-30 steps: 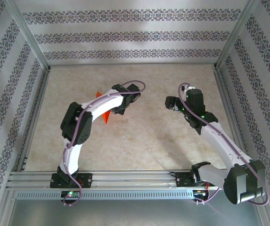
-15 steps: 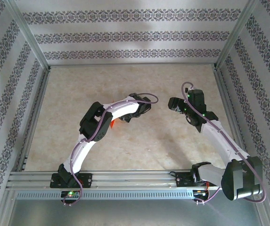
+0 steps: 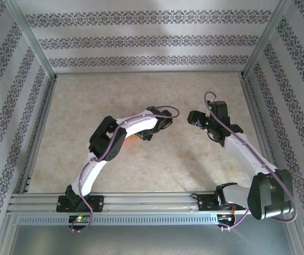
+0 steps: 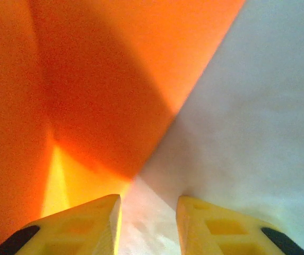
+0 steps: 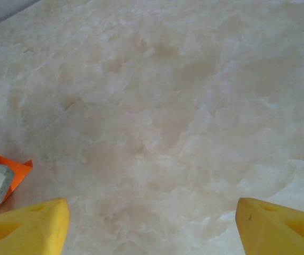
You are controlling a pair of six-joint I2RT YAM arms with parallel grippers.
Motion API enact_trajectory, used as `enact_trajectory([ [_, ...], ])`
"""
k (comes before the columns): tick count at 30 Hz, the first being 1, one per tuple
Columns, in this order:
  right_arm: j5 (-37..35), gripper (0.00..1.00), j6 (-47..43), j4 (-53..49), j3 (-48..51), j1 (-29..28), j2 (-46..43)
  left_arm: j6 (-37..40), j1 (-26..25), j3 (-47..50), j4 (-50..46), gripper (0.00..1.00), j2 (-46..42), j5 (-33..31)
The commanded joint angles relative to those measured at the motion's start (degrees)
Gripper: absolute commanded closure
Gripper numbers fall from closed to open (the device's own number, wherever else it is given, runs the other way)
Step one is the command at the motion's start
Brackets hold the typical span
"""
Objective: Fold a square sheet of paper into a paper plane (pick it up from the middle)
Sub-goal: Turn over the paper at the center of the table, then move the paper to the center of the table.
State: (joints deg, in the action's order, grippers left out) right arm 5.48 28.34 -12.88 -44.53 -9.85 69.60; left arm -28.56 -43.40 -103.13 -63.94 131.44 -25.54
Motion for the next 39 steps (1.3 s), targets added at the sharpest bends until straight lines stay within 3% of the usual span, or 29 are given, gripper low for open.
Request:
enact_trajectory([
  [1,0.72,0.18,2.25,2.14,1.27,0.36,0.10,-2.97,-0.72,2.57,9.10,0.63,-7.76,15.67],
  [5,1.23,0.18,3.04,2.90,1.64,0.45,0.26,-5.72,-0.64,9.37,21.64,0.59,-15.59,32.13],
  [8,2.24,0.18,3.57,3.32,1.64,0.45,0.77,-6.25,-0.10,13.63,27.56,0.56,-21.18,37.38],
  [14,4.88,0.17,4.43,4.63,1.95,0.49,1.91,-4.26,6.80,27.85,32.86,0.55,-34.54,32.94],
  [19,7.15,0.14,5.77,6.38,2.65,0.33,3.11,-2.61,13.75,38.22,35.15,0.60,-40.00,31.47],
  [29,8.50,0.15,7.13,6.66,2.57,-0.26,3.88,-5.46,20.73,43.32,39.12,0.80,-35.92,32.27],
  [39,9.35,0.15,7.61,6.76,2.17,-0.38,4.83,-5.59,21.77,42.15,38.12,0.86,-31.51,28.93],
])
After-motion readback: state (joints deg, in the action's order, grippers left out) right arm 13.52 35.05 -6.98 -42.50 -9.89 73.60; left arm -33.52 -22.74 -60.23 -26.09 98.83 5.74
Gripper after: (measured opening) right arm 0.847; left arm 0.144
